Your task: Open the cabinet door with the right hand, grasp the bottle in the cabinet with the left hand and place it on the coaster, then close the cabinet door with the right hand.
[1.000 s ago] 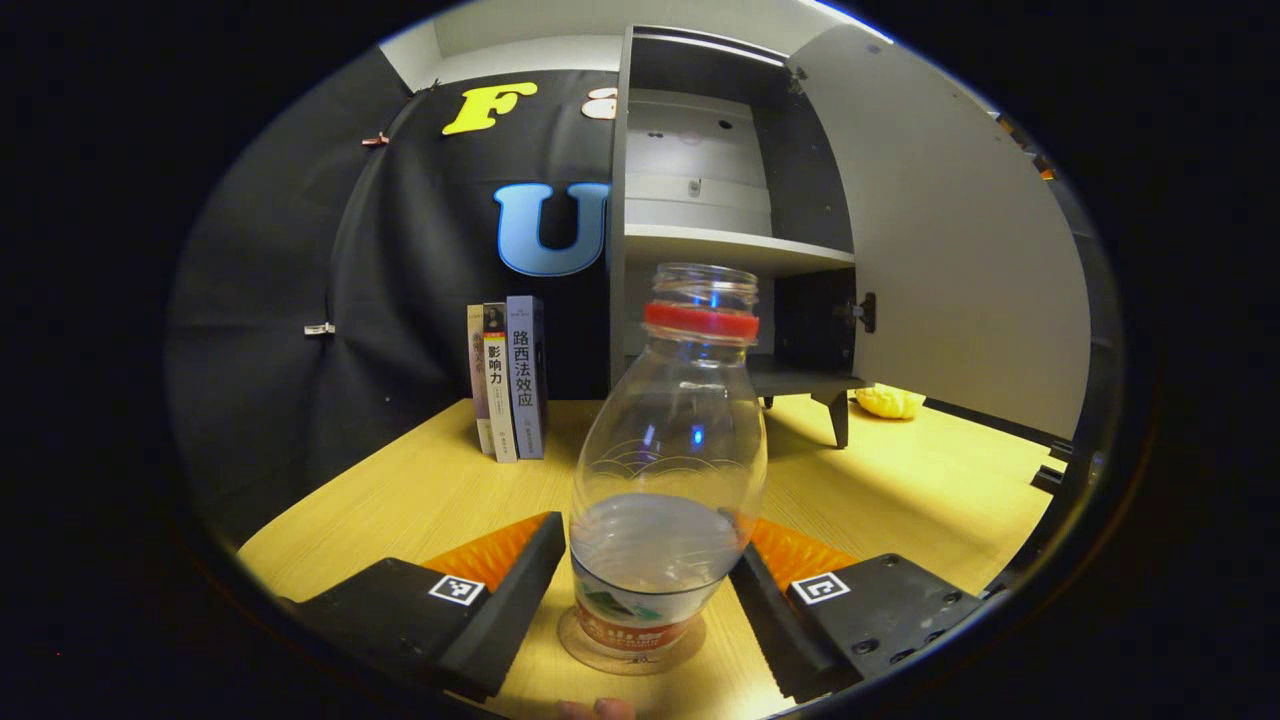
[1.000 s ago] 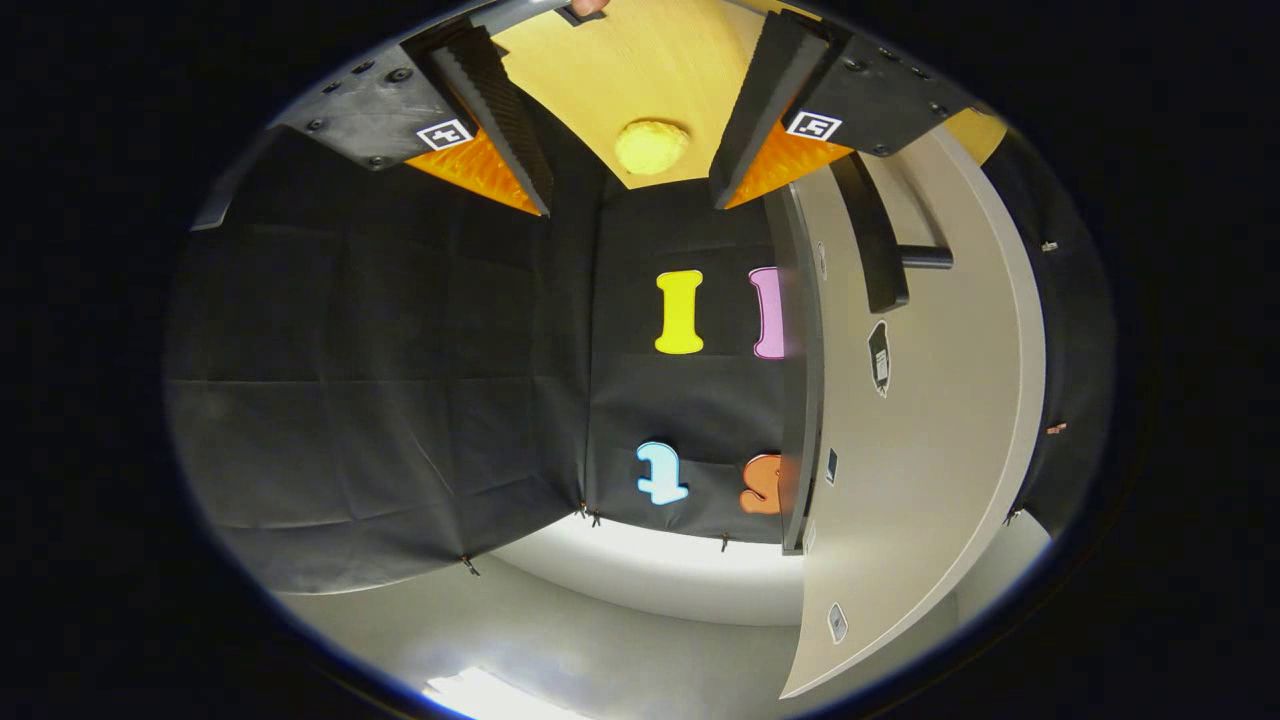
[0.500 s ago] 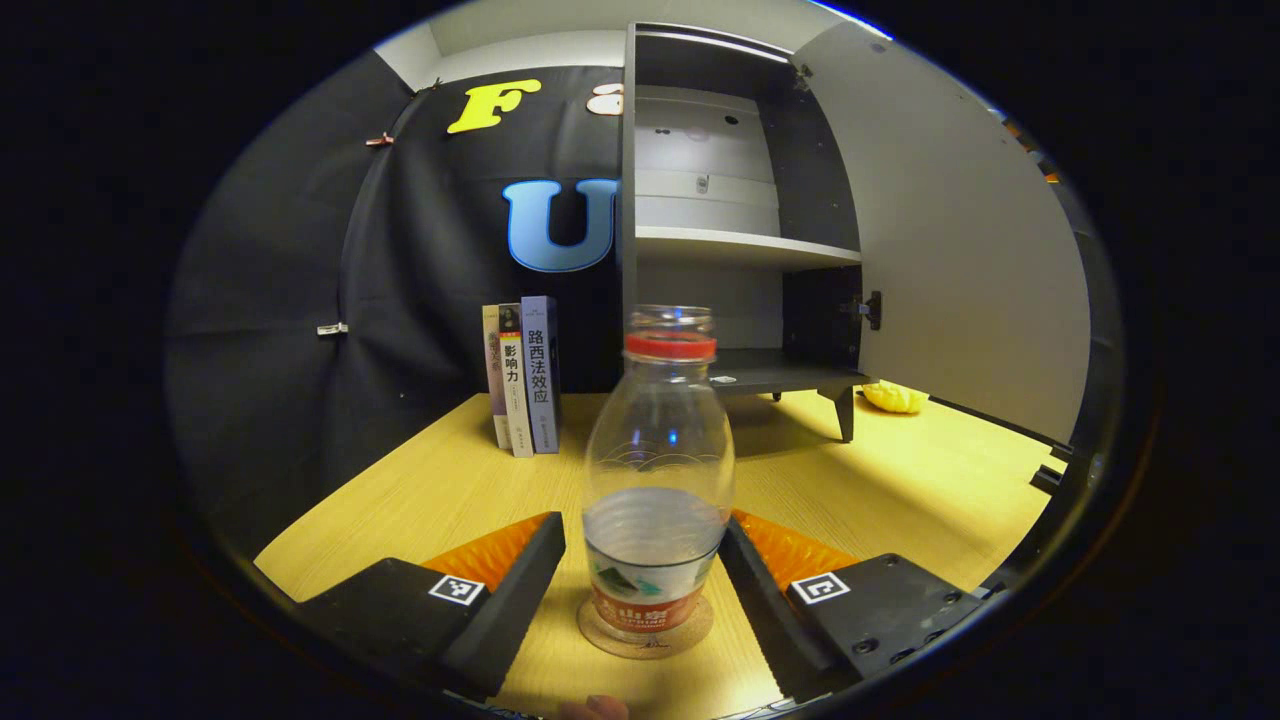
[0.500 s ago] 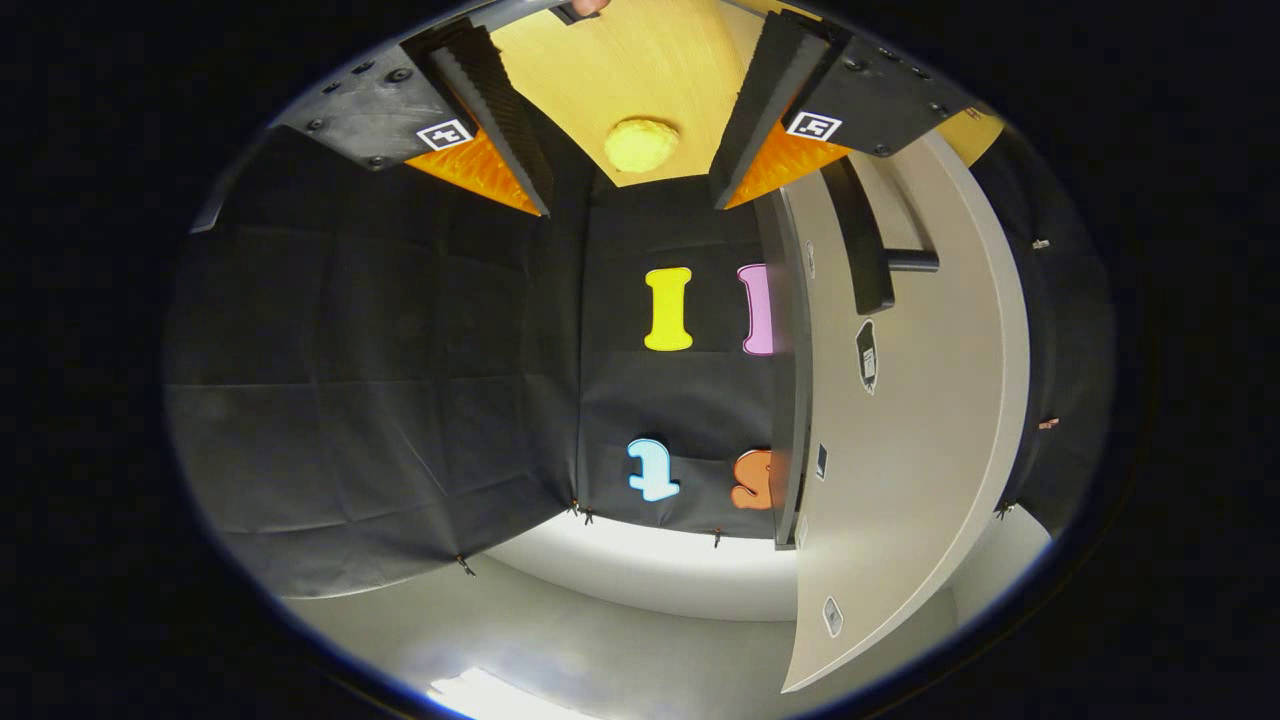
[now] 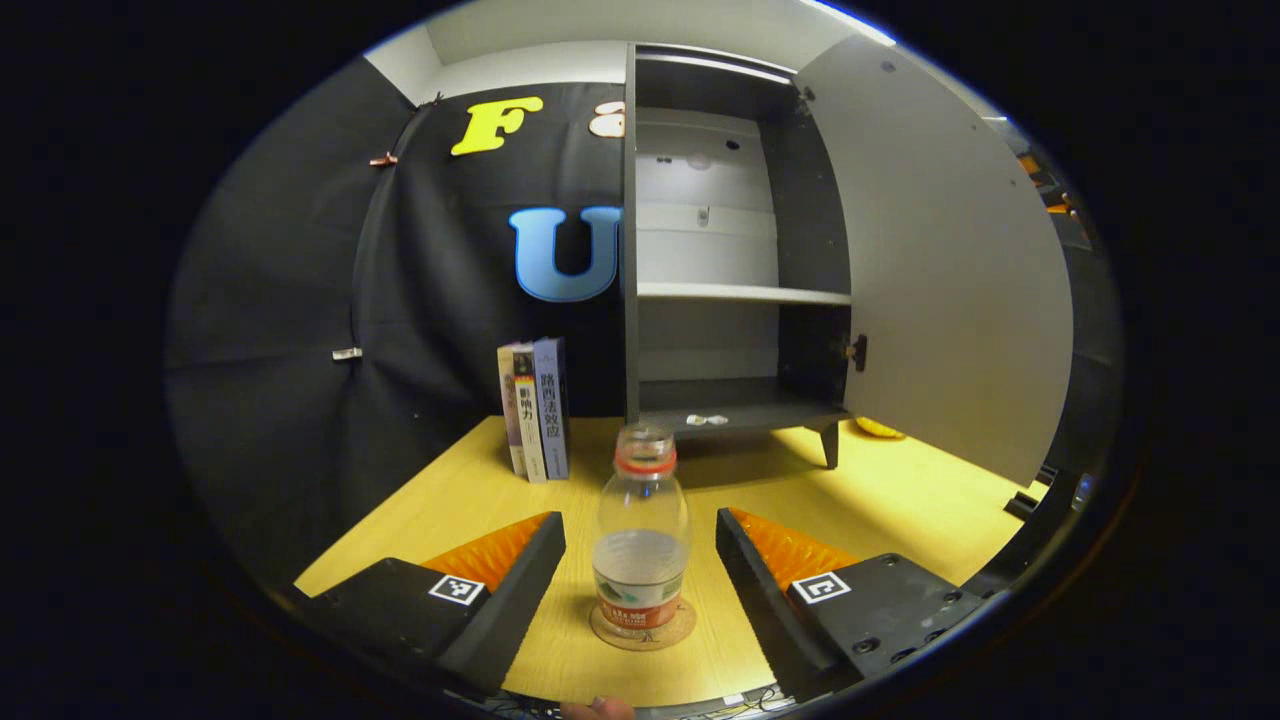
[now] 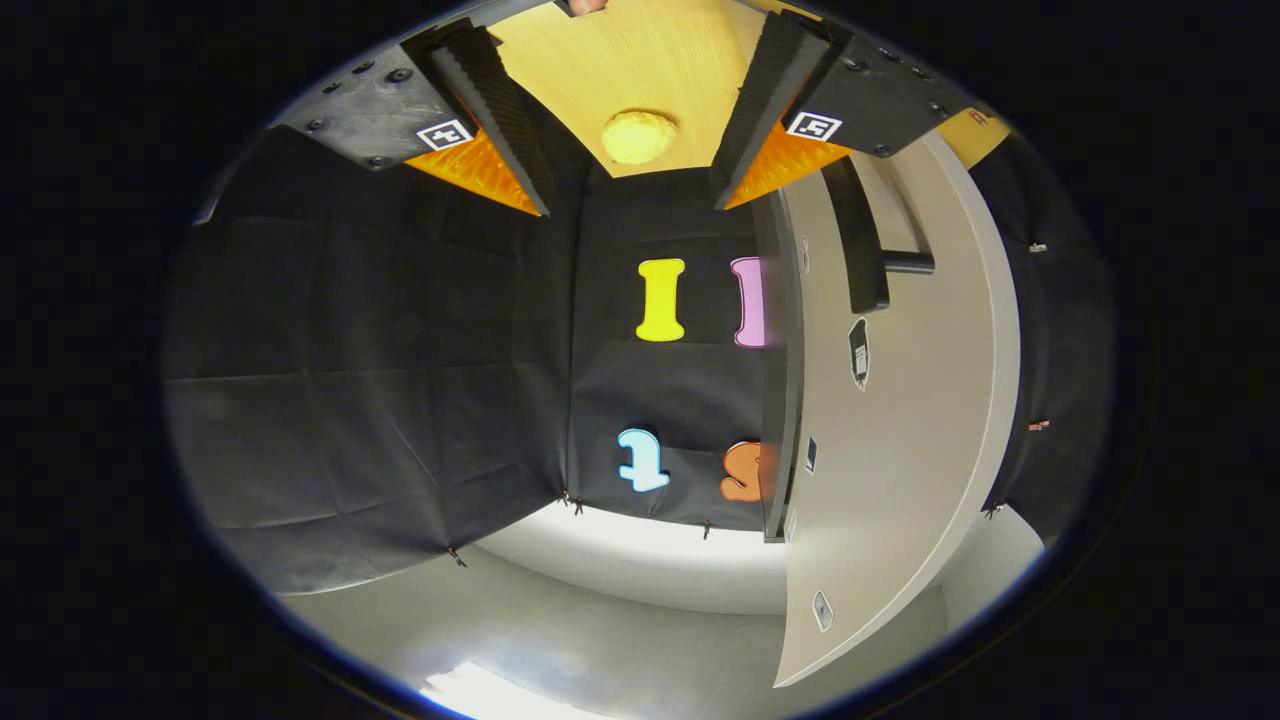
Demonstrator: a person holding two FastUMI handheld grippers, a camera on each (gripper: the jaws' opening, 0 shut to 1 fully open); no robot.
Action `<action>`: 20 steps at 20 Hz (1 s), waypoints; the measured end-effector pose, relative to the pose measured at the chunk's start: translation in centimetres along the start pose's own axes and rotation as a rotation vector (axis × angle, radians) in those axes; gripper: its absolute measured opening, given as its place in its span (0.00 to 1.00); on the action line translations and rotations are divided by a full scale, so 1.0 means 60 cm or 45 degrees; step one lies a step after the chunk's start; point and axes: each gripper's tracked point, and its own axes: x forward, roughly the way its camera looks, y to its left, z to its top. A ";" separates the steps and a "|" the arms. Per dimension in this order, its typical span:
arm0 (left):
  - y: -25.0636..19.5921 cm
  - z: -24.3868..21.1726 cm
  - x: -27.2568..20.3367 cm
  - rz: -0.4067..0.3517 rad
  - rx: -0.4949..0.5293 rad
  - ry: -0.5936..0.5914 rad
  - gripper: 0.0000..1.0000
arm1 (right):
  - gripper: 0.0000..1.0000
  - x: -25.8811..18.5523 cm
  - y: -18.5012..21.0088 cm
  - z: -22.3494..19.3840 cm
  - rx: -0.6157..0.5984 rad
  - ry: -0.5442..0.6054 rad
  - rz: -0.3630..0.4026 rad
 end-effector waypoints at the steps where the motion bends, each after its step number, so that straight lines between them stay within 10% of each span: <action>1: 0.004 0.028 -0.007 0.017 0.012 -0.011 0.96 | 0.98 0.002 -0.001 0.003 0.002 -0.008 0.000; 13: 0.047 0.365 -0.029 0.190 -0.071 -0.161 0.96 | 0.97 0.016 0.015 0.014 0.047 -0.023 0.055; 20: 0.059 0.412 -0.027 0.200 -0.038 -0.183 0.94 | 0.97 0.011 0.020 0.016 0.041 -0.020 0.030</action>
